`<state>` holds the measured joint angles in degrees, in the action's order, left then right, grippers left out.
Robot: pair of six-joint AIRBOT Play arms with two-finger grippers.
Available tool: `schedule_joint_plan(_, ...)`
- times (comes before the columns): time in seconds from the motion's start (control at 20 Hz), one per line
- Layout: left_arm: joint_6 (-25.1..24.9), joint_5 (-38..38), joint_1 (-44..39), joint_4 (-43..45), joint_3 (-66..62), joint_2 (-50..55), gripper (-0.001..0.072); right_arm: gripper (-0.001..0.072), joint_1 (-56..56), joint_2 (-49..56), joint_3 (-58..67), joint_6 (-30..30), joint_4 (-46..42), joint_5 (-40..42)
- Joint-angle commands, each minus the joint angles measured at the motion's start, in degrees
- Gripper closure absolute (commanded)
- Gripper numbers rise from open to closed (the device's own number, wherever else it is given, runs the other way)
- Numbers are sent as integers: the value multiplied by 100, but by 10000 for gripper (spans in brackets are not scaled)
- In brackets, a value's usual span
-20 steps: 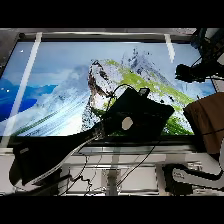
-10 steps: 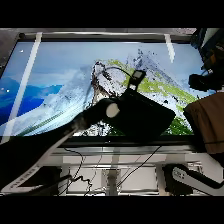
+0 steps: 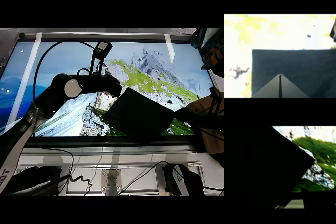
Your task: Fold the clothes and pants, and hang the long-sleeved shirts on hangers.
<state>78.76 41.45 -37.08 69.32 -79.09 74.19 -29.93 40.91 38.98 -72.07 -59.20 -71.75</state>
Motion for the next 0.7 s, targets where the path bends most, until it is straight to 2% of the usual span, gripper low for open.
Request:
schedule_joint_plan(0.0, -15, 367, 11, 50, 7, 13, 684, 30, -55, -203, -638, -981, -702, 133)
schedule_joint_plan(0.2, -13, 365, -127, 46, 7, 173, 684, 29, -48, 227, -638, -1294, -509, 92)
schedule_joint_plan(0.4, -15, 363, -295, 50, 7, 249, 684, 31, 387, 1043, -638, -946, 466, 232)
schedule_joint_plan(0.65, -17, 365, -380, 52, 7, 273, 684, 25, 916, 1952, -638, -1397, 109, 931)
